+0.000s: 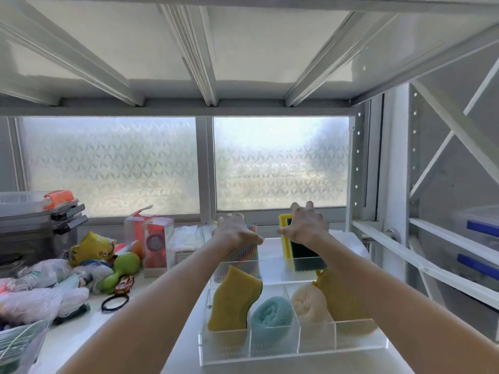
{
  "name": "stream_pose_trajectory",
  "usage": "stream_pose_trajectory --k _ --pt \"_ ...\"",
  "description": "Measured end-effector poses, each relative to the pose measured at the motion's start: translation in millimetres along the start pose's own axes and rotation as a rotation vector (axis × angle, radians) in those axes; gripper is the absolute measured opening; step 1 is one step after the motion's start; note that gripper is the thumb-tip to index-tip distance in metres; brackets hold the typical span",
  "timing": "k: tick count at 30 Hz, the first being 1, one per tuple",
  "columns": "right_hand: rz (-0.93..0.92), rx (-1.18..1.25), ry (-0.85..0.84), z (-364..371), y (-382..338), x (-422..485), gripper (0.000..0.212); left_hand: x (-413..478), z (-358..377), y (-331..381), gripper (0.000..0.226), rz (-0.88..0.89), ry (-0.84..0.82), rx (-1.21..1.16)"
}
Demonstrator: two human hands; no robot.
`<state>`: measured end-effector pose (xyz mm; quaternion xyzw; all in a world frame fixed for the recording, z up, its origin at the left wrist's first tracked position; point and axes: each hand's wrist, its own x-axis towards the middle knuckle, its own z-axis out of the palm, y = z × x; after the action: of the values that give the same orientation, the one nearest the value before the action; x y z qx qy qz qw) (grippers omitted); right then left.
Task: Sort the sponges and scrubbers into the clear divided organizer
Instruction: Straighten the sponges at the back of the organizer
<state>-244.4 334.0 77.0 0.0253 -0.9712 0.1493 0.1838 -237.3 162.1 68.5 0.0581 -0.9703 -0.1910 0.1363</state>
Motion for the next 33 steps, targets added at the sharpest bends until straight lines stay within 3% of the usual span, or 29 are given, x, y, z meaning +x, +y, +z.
stream_pose_trajectory --k 7,10,18,24,33 --pt "-0.023 -0.057 0.04 2 -3 -3 0.056 -13 -9 6 0.043 0.013 0.135 -0.175" --pt "-0.037 -0.026 0.106 3 4 -9 0.052 -17 -11 5 0.048 0.079 0.22 -0.191" --pt "-0.08 0.0 0.153 -1 16 -18 0.057 -25 -2 -4 0.065 0.179 0.176 -0.048" --pt "-0.097 -0.004 0.17 -4 16 -24 0.053 -25 3 -8 0.064 0.085 0.143 0.02" --pt "-0.09 0.009 0.127 -4 19 -19 0.06 -20 1 0 0.085 -0.06 -0.028 0.132"
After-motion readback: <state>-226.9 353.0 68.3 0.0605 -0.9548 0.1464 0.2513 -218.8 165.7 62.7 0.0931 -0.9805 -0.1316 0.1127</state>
